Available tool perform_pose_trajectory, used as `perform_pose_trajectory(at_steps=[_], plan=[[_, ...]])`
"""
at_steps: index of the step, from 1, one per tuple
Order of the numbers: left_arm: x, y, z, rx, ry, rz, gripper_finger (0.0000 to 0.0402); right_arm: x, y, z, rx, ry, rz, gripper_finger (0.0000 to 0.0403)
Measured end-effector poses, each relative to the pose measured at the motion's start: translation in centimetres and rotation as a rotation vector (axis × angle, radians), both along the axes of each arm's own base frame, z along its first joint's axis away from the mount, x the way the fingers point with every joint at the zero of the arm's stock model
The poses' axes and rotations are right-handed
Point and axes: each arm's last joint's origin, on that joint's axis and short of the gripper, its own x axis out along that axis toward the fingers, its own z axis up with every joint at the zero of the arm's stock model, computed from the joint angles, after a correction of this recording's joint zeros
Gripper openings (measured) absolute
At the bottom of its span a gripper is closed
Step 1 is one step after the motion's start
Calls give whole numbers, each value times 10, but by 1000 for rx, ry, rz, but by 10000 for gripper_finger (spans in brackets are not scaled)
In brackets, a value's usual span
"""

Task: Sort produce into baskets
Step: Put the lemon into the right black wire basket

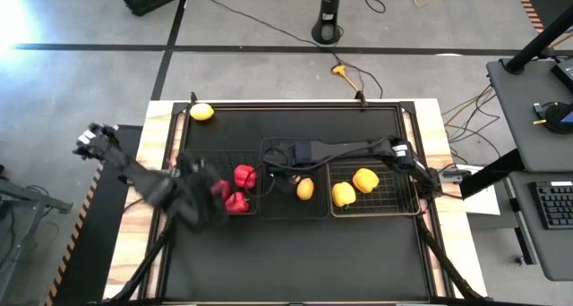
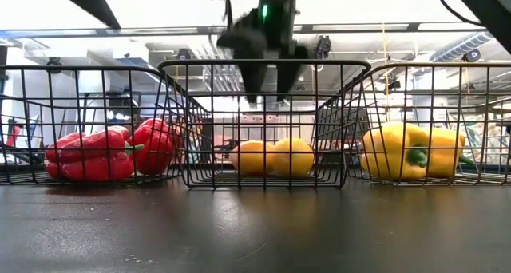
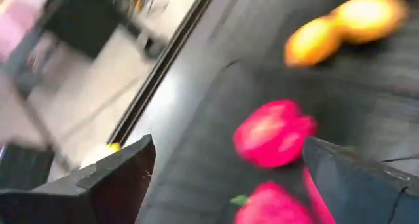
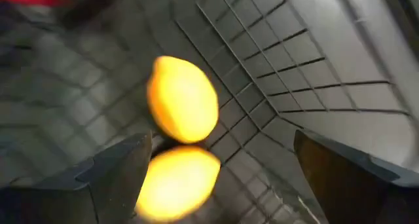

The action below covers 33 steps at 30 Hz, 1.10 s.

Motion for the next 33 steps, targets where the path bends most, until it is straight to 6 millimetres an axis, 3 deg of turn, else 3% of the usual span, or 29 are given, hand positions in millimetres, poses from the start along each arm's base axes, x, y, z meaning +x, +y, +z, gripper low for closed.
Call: perform_pose_trajectory(at_steps=[8,11,16,21,26,33], plan=[[-17,129,-4,-144,146,427,368,-15,58,64,-147,-198,97,365],[-24,178,-9,-198,124,562,368,-21,79,73,-234,-238,127,365],[-43,249,-24,-432,4,588,368,-28,106,77,-295,-265,173,366],[-57,292,-40,-539,59,595,368,-33,123,74,-293,-268,201,366],[-37,313,-38,-547,168,480,368,-36,132,69,-295,-253,225,366],[-20,349,-47,-547,554,459,368,-36,131,62,-303,-229,229,366]])
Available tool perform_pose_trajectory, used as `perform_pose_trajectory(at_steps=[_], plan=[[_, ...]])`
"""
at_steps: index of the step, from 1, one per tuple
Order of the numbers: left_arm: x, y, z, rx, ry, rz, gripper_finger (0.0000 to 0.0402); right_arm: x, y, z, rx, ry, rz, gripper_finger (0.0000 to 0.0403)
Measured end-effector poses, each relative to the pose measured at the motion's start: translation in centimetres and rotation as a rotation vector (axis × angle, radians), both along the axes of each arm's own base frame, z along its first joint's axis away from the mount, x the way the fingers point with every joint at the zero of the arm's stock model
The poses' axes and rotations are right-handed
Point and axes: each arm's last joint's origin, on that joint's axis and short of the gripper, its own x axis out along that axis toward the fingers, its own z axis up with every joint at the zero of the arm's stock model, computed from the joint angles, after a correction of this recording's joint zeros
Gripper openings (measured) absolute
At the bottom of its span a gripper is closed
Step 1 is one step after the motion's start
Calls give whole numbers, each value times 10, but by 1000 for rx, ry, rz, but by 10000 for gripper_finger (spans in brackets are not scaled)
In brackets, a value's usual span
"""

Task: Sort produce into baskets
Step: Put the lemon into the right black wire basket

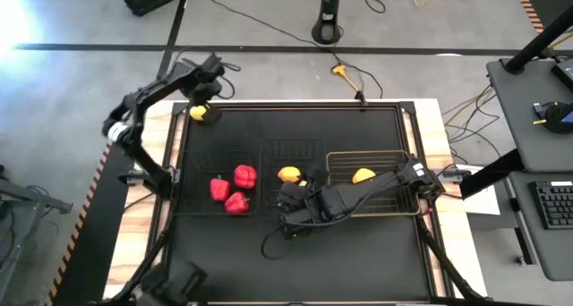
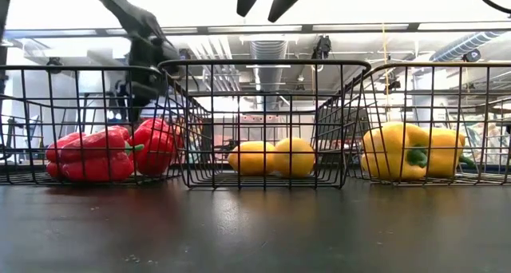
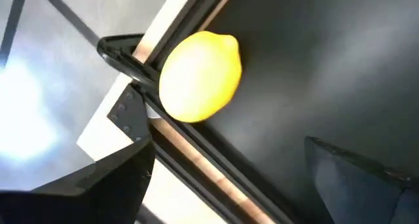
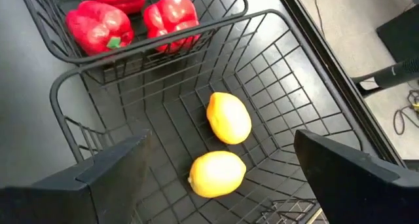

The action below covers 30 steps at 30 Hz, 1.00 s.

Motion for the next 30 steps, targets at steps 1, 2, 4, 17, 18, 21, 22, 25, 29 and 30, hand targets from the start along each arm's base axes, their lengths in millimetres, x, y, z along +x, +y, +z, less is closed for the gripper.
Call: perform_pose_trajectory(at_steps=[1,2,4,17,18,21,22,25,29,30], plan=[[3,6,-4,-13,29,-6,368,0,0,-1,-2,4,0,366],[6,11,-9,-16,53,-13,368,0,0,-2,-4,8,0,366],[11,21,-20,-32,97,-37,368,0,0,-6,-7,18,-1,366],[16,47,-88,-135,429,-214,369,-5,-1,-39,-49,135,-8,366],[16,48,-91,-145,434,-215,369,-5,-2,-40,-51,140,-9,366],[18,50,-103,-161,441,-230,369,-5,-3,-44,-55,152,-12,366],[19,50,-108,-167,442,-238,369,-5,-3,-45,-56,155,-12,366],[21,51,-124,-186,436,-240,369,-5,-3,-46,-58,161,-12,366],[22,50,-134,-217,462,-235,368,-5,-3,-47,-58,163,-12,366],[22,50,-136,-217,469,-229,367,-5,-3,-47,-58,163,-12,366]])
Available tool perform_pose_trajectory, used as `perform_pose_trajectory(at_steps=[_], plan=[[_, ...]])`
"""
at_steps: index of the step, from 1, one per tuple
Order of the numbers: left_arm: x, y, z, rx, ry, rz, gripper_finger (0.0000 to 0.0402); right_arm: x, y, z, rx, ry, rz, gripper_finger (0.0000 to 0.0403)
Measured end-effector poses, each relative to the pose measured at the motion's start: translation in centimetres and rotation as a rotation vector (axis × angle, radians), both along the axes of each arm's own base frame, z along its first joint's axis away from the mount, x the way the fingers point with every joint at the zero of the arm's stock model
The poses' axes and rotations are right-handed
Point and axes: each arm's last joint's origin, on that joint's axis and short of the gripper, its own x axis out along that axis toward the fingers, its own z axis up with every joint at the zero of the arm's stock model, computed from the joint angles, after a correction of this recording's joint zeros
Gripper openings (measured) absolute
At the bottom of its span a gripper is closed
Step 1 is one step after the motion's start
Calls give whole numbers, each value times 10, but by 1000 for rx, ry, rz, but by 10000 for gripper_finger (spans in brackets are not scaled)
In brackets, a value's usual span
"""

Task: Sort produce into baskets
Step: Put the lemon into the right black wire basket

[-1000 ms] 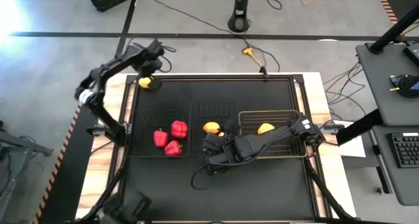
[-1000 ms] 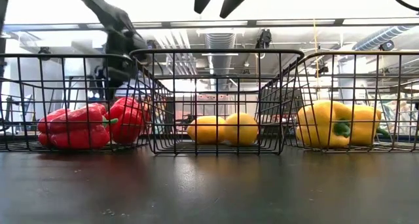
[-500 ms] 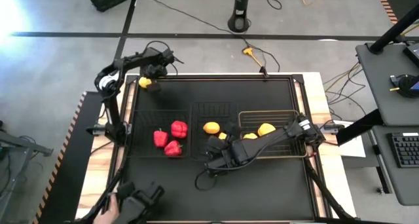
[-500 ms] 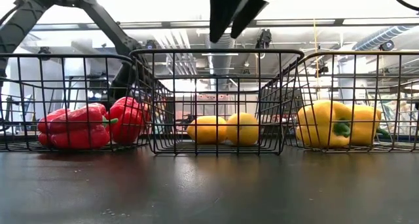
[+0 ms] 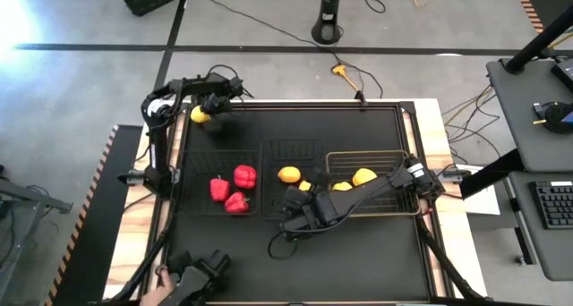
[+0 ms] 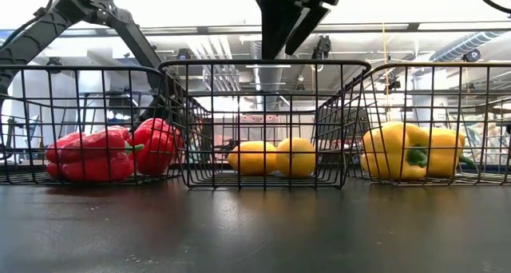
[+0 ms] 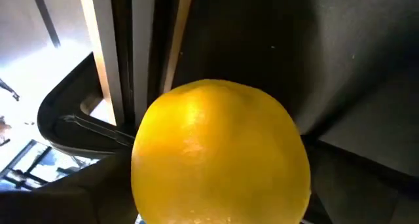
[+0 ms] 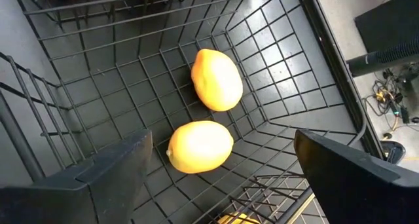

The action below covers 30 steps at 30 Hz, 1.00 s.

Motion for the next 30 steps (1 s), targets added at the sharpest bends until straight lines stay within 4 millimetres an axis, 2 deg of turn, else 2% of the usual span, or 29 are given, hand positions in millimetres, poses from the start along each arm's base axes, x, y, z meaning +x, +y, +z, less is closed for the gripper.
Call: perform_pose_trajectory(at_steps=[3,8,10,12,16,20,25,27,30], plan=[[0,0,0,18,-5,29,350,0,-1,0,0,0,-3,366],[0,-4,4,26,-17,67,281,0,-2,0,-1,3,-4,366],[1,-9,9,18,-30,85,279,0,-2,1,-1,3,-4,366],[5,-14,22,41,-81,109,279,-2,-1,4,0,3,-1,366],[16,-35,61,98,-274,120,279,-9,4,7,0,12,-7,365],[28,-74,117,165,-548,33,279,-18,15,7,5,22,-17,365],[34,-152,180,51,-1114,-135,279,-26,32,8,21,-15,-25,365],[33,-184,194,82,-1237,-222,279,-29,39,8,26,-32,-28,365],[35,-226,194,117,-1324,-301,279,-34,47,10,36,-50,-25,365]])
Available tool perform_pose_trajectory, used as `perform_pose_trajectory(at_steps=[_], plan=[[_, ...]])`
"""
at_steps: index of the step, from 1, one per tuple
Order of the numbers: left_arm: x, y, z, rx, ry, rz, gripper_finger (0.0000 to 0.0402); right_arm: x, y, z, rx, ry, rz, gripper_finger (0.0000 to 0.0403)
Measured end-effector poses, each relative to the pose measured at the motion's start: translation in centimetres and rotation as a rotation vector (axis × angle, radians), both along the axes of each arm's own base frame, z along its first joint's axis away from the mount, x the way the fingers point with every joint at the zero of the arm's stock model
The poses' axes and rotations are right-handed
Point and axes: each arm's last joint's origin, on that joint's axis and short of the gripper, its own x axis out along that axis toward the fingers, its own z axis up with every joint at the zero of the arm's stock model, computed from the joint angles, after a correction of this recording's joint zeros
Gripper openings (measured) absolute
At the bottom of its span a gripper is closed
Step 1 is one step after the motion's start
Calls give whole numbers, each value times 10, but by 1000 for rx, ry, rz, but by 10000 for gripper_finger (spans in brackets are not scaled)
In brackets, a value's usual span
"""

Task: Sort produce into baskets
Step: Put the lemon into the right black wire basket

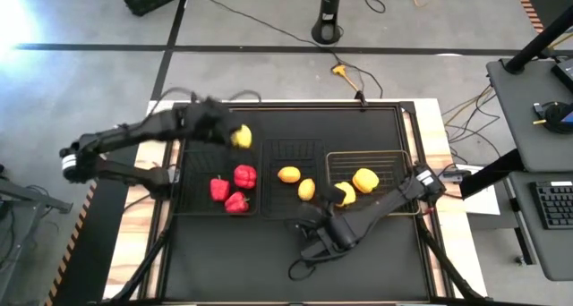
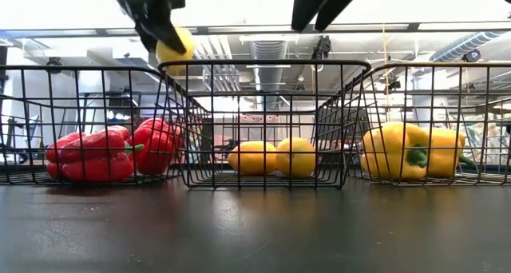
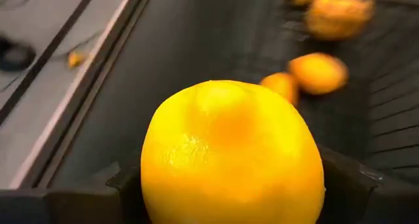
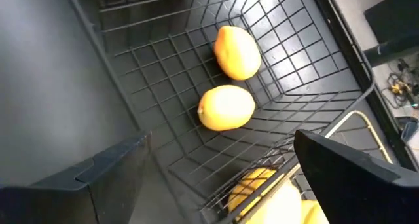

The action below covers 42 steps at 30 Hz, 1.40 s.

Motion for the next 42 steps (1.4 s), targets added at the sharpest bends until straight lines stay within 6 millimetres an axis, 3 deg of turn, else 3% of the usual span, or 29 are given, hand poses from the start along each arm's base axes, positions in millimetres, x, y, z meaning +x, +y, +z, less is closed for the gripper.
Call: perform_pose_trajectory(at_steps=[6,10,17,26,33,42], plan=[[25,-67,-22,-21,-201,-153,279,-14,9,16,31,-53,8,365],[51,-87,-38,18,-210,-157,279,-24,8,33,56,-99,9,365],[106,-86,-59,14,2,-163,279,-35,0,56,75,-188,-22,365],[157,-82,-87,10,202,-158,282,-38,1,59,68,-179,2,365],[169,-72,-124,-45,298,-67,285,-42,8,57,76,-172,23,366],[172,-74,-136,-56,313,-48,326,-43,9,50,74,-161,10,366]])
